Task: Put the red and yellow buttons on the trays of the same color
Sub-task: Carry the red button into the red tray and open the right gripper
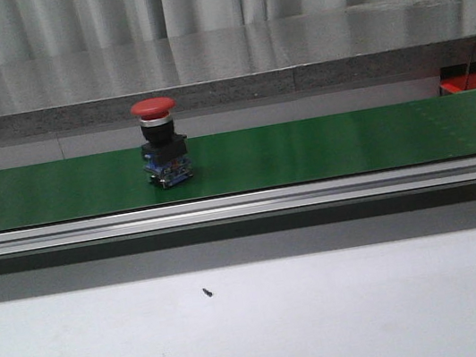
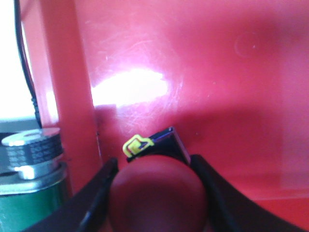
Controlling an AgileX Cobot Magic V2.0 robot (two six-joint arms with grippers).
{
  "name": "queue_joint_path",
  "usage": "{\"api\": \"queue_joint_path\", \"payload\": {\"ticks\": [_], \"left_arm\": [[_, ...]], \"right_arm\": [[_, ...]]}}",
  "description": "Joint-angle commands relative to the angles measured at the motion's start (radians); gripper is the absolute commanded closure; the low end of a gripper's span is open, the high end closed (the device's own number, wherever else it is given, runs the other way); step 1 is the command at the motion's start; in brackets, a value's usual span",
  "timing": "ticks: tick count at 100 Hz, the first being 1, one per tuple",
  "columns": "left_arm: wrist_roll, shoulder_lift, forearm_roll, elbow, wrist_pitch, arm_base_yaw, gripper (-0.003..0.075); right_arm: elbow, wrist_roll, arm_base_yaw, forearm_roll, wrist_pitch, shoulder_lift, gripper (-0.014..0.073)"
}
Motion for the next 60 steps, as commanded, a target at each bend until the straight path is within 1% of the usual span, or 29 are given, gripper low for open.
{"api": "queue_joint_path", "payload": {"ticks": [1,18,24,31,43,48,53,60], "left_arm": [[0.000,-0.002,-0.016,-0.025,-0.070,-0.006,0.0740],[0.000,-0.002,-0.016,-0.025,-0.070,-0.006,0.0740],[0.000,-0.002,-0.016,-0.025,-0.070,-0.006,0.0740],[0.000,-0.002,-0.016,-0.025,-0.070,-0.006,0.0740],[0.000,-0.002,-0.016,-0.025,-0.070,-0.006,0.0740],[0.000,-0.002,-0.016,-0.025,-0.070,-0.006,0.0740],[0.000,-0.002,-0.016,-0.025,-0.070,-0.006,0.0740],[0.000,-0.002,-0.016,-0.025,-0.070,-0.006,0.0740]], "right_arm": [[-0.032,-0.010,0.000,0.016,-0.035,-0.052,0.0367],[-0.032,-0.010,0.000,0.016,-0.025,-0.032,0.0367],[-0.032,-0.010,0.000,0.016,-0.018,-0.026,0.0351],[-0.032,-0.010,0.000,0.016,-0.010,-0.024,0.0294],[-0.032,-0.010,-0.001,0.016,-0.007,-0.031,0.0123],[-0.032,-0.010,-0.001,0.016,-0.003,-0.040,0.0074],[-0.032,-0.010,-0.001,0.016,-0.001,-0.049,0.0046],[-0.032,-0.010,-0.001,0.016,-0.008,-0.066,0.0042]]}}
